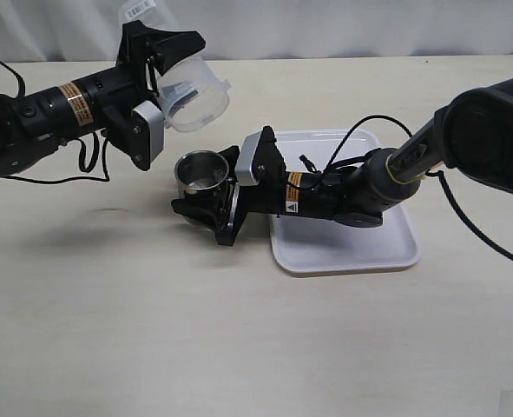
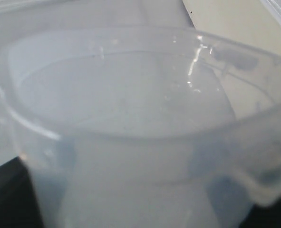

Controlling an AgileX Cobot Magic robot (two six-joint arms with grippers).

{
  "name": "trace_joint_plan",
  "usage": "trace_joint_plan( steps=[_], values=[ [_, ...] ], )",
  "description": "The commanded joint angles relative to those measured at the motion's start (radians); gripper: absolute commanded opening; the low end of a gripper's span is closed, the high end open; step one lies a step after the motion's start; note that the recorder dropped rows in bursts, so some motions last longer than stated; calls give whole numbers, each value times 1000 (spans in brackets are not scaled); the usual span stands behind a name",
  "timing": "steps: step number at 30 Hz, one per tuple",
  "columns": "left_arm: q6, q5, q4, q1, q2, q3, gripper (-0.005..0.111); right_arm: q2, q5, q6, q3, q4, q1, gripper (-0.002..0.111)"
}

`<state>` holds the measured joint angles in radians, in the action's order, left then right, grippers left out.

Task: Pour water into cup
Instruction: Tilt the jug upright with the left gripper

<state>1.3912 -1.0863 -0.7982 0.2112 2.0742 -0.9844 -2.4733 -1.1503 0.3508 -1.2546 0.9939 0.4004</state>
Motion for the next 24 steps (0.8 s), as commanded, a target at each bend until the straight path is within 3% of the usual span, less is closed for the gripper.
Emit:
trace_joint_plan(
  steps=[1, 16, 19, 24],
  values=[
    [2, -17, 18, 4, -8, -4, 0, 4, -3, 1, -1, 9, -4, 4],
    [-45, -56, 88, 4, -8, 94, 0, 4, -3, 1, -1, -16, -4, 4],
    [-252, -53, 84, 4, -8, 94, 0, 4, -3, 1, -1, -16, -4, 4],
    [-820, -49, 149, 4, -8, 94, 0, 4, -3, 1, -1, -16, -4, 4]
  ],
)
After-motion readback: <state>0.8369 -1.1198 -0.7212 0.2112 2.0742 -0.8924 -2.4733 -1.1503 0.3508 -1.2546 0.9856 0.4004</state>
